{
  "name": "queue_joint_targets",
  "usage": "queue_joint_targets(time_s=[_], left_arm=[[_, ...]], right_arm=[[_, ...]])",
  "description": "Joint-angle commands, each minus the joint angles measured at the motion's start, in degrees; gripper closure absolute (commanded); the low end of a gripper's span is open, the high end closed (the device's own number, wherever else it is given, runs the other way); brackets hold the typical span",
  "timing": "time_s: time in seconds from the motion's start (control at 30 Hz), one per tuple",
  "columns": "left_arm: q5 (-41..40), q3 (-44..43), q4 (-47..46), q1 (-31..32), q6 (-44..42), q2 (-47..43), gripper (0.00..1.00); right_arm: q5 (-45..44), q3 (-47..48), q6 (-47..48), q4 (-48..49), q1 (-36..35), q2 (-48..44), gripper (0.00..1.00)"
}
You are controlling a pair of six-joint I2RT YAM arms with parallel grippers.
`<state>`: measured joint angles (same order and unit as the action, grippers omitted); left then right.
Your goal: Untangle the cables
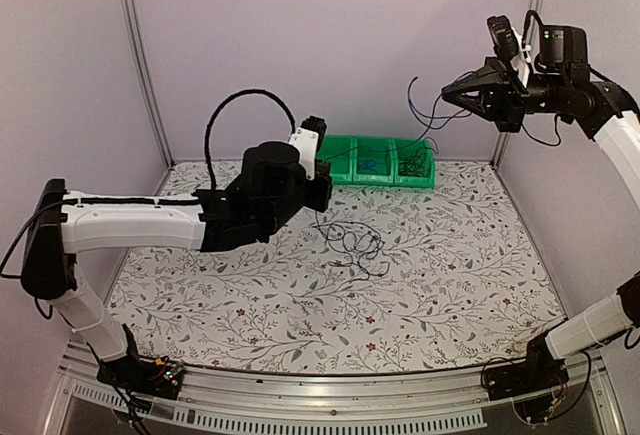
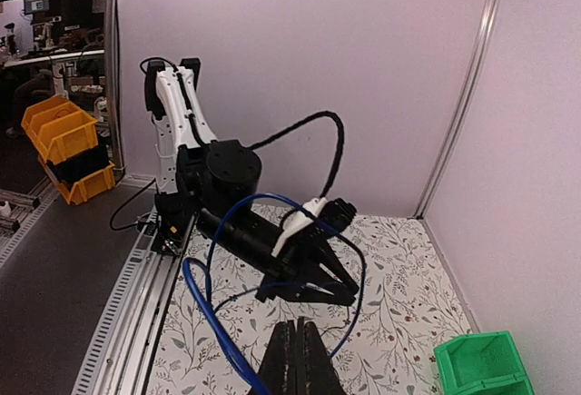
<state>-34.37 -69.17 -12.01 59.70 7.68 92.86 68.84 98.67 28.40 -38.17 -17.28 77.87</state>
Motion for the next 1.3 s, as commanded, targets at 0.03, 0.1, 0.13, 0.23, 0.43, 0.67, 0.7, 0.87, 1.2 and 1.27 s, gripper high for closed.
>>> queue_joint_targets(time_s=[0.03,0.1,0.13,0.23,0.43,0.67,0.7,0.87,1.2,1.27], left_arm=[[2.47,-3.63,-14.82,-3.49,4.32,8.21,0.68],[5.76,-6.69,-15.64,-3.78,4.59,13.28,0.67],[7.14,-8.28,-15.58,-3.76,4.45,17.16,0.67],[10.0,-11.93,-15.32,-4.0,6.3,25.64,0.66],[17.72,-16.51,-7.42,-7.41,17.25,38.78,0.72],[19.66,-10.69,-2.66,-9.85,19.64,36.82,0.76],[19.23,-9.51,-2.5,-9.98,19.83,35.96,0.75],[18.03,-3.74,-2.49,-10.2,20.74,31.06,0.75],[20.14,-0.9,-6.41,-7.45,13.5,12.6,0.6],[20.61,-2.64,-6.08,-6.73,11.91,9.92,0.55]], right_arm=[[4.08,5.89,-5.7,-2.31,-3.71,2.07,1.0],[4.33,9.17,-9.98,2.81,-3.87,2.33,1.0],[4.45,10.53,-13.5,5.07,-3.86,2.66,1.0],[4.26,16.01,-19.94,9.54,-3.9,4.02,1.0],[2.17,30.77,-24.37,9.0,-2.92,8.25,1.0],[2.59,34.18,-42.79,32.24,6.39,8.8,1.0],[2.39,35.14,-44.26,33.6,7.33,9.43,1.0],[2.25,35.38,-43.46,33.6,9.15,10.61,1.0],[-4.42,7.48,-23.06,25.94,9.1,2.17,1.0],[-6.37,2.86,-20.32,25.83,8.94,0.64,1.0]])
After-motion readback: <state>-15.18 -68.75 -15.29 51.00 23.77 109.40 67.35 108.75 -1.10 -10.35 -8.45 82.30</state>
